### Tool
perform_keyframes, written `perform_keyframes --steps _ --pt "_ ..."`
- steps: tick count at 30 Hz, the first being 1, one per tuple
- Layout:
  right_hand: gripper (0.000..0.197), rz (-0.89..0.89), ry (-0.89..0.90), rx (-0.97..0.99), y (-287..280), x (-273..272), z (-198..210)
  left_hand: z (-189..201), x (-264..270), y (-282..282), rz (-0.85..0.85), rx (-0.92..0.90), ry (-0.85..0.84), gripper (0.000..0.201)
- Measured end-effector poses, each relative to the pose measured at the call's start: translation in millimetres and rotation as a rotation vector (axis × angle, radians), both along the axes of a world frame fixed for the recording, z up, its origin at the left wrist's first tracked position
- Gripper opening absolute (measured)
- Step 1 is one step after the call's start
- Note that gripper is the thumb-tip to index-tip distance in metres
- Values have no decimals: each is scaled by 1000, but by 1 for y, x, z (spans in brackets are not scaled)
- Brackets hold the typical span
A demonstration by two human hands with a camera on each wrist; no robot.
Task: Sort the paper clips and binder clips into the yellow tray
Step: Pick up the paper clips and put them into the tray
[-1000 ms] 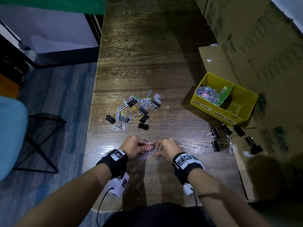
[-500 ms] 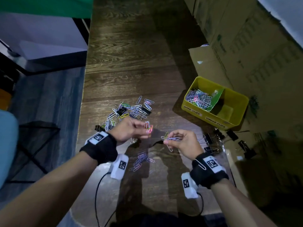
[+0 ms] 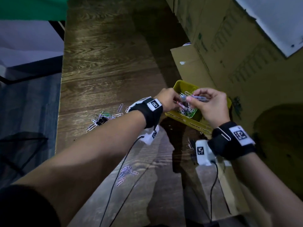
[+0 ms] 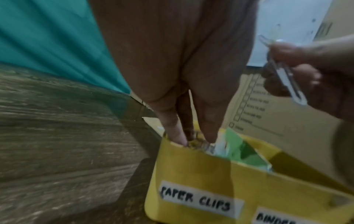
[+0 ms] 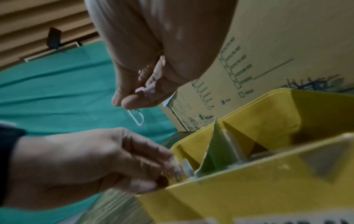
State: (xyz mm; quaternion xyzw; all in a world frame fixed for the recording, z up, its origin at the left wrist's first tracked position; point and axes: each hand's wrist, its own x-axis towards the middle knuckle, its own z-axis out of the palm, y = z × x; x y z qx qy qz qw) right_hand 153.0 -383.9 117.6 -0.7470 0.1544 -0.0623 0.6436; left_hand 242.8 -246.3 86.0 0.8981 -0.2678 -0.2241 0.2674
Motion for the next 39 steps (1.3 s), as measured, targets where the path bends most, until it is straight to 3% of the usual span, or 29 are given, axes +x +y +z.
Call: perform_keyframes --steps 2,5,8,11,14,17,22,25,28,30,32,37,39 --pt "18 13 82 -88 -11 15 -8 -8 -2 2 -34 39 -2 29" --pt "17 66 211 -231 -18 35 -25 -17 -8 15 10 -80 -2 24" --pt "20 133 295 -472 -17 53 -44 -26 -17 38 216 -278 18 19" --pt "10 271 463 -688 -10 62 -53 -33 -30 68 350 -340 75 19" --pt "36 339 462 -832 1 56 -48 -36 -48 101 359 -314 93 18" --pt "45 308 309 -872 10 44 -42 -38 -76 135 256 -137 92 17" --pt "26 328 57 -797 49 -1 -36 -64 -157 192 -6 106 -27 32" --pt "26 641 70 -764 87 -54 -57 -81 -204 221 -17 231 -6 61" --pt "53 1024 162 -841 126 -102 -89 -94 -224 228 -61 283 -50 81" --pt "74 1111 205 -902 148 -123 -106 -99 -226 223 -65 330 -79 80" --pt "78 1096 251 -966 163 -137 -118 -101 -226 218 -86 372 -142 70" --pt "47 1049 229 -971 182 -147 -125 -92 -227 214 -147 313 -209 50" --pt "35 990 337 -892 186 -144 -122 -102 -230 219 -161 331 -153 46"
